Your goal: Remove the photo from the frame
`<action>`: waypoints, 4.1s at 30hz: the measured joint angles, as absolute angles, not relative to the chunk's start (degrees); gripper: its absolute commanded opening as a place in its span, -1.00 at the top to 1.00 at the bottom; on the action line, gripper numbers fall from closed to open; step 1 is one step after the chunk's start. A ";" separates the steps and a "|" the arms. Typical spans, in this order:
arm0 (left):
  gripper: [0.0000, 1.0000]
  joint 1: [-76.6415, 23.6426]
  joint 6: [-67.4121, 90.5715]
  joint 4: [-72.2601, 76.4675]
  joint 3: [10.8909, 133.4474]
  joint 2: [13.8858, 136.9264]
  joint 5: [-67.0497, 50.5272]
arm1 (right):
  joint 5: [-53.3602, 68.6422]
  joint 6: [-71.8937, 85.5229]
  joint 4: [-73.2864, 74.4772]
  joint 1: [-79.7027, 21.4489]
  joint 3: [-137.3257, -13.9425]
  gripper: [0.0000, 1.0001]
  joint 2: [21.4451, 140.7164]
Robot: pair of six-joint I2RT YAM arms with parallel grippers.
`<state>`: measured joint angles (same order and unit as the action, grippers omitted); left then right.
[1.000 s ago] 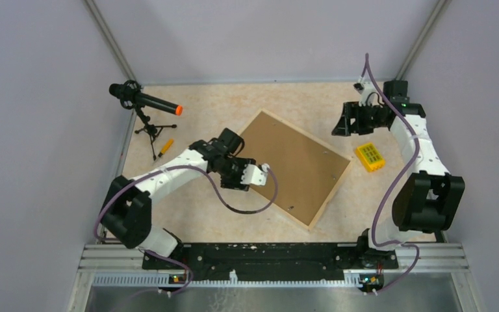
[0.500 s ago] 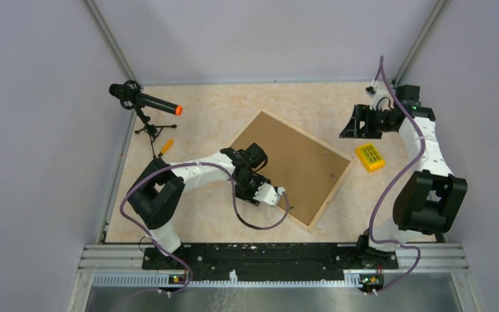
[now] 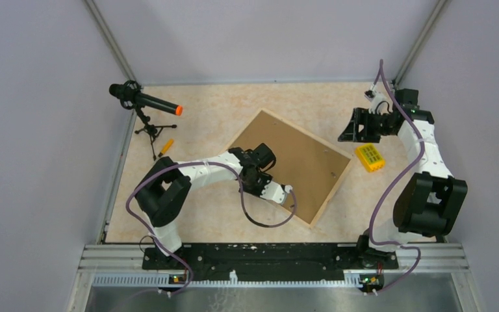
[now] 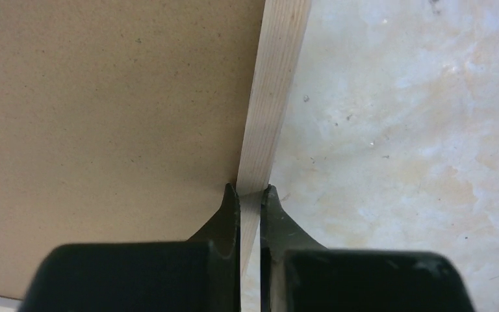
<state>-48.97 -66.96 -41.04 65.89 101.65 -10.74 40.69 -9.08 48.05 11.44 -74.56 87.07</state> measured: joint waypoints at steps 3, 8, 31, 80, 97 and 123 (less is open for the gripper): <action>1.00 -47.64 -64.99 -40.60 67.05 102.21 -13.08 | 40.73 -8.86 48.07 11.44 -73.97 -0.42 87.07; 1.00 -44.12 -60.80 -38.61 67.70 102.43 -15.29 | 41.47 -8.73 48.27 11.44 -72.73 -0.41 87.07; 1.00 -39.20 -49.54 -37.65 71.59 96.88 -23.31 | 56.77 6.20 39.31 12.16 -55.33 -0.71 93.51; -0.94 -43.38 -43.00 -32.21 79.61 86.50 -23.29 | 66.52 0.64 51.03 8.93 -77.12 1.00 106.13; -0.98 -33.01 -24.51 -31.20 97.03 86.52 -23.00 | 48.27 -10.59 77.76 7.25 -118.15 1.00 104.84; -0.97 -23.16 -14.57 -22.98 101.69 84.23 -3.11 | 3.20 -42.11 53.04 -28.99 -99.37 1.00 80.47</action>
<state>-23.16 -14.57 -22.98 101.69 84.23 -3.11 3.20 -42.11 53.04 -28.99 -99.37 80.47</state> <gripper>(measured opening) 0.987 0.242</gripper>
